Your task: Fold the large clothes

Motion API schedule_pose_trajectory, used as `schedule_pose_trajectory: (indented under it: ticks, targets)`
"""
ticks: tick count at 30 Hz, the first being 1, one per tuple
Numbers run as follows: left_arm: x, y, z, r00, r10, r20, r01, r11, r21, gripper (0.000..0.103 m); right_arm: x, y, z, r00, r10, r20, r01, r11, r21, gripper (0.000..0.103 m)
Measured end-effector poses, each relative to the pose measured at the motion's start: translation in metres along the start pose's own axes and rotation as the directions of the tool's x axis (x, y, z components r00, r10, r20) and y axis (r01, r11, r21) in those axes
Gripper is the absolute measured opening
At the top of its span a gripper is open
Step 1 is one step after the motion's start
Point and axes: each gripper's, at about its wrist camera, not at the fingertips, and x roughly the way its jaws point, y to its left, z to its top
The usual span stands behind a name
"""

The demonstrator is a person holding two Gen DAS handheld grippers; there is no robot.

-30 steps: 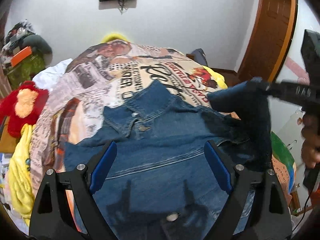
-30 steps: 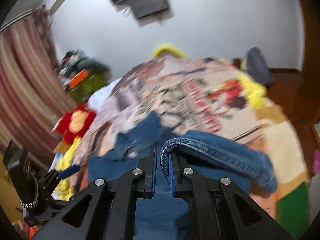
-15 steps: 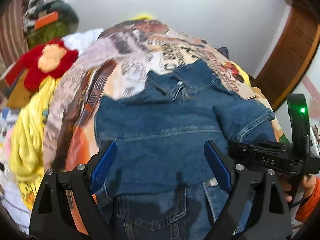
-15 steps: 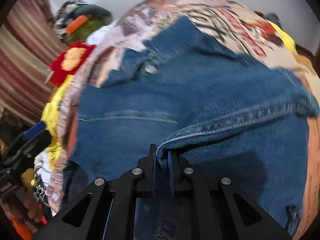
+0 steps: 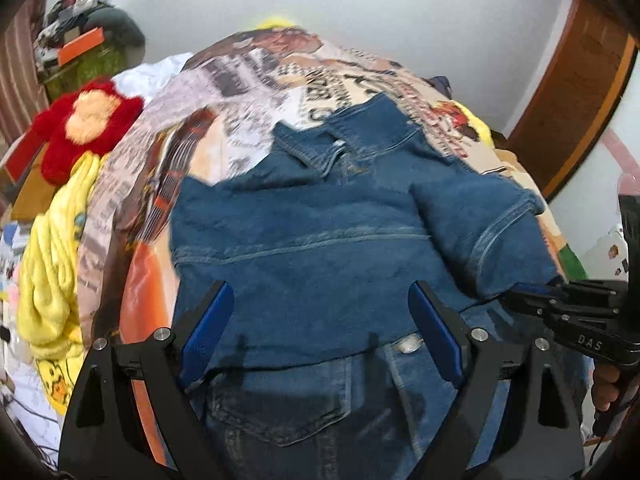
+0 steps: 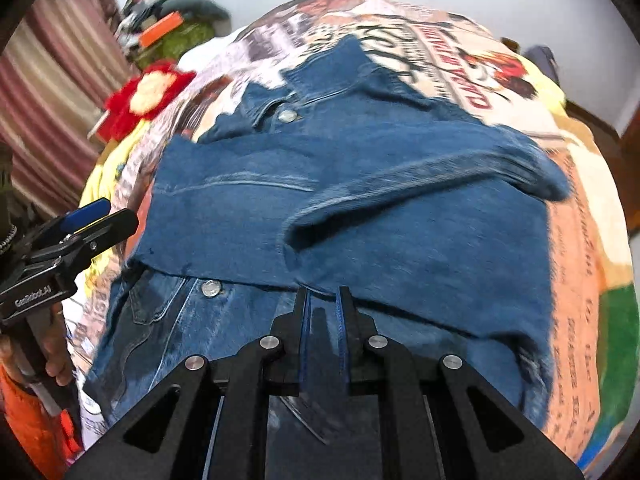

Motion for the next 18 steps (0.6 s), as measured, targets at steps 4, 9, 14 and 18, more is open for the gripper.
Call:
schedule_pose_trajectory:
  ticks: [4,9,14,18]
  targets:
    - [-0.004,-0.021,0.019,0.999,-0.024,0.030,0.023,0.999,0.033,0.089,-0.021,-0.028,-0.002,0.999,-0.021,0.045,0.018,0.998,0.059,0.009]
    - [-0.004,-0.057,0.040,0.997,-0.059,0.056,0.053,0.994,0.091,0.089,-0.053,-0.062,-0.003,0.986,-0.096,0.137,0.087,0.993,0.074,0.009]
    - [0.019,-0.105,0.052,0.996,-0.088,0.018,0.083,0.978,0.191,0.089,-0.067,-0.097,-0.002,0.972,-0.155,0.178,0.141,0.986,0.092,0.009]
    - [0.048,-0.149,0.054,0.996,-0.088,-0.021,0.090,0.951,0.296,0.089,-0.066,-0.124,-0.001,0.968,-0.180,0.175,0.156,0.978,0.142,0.009]
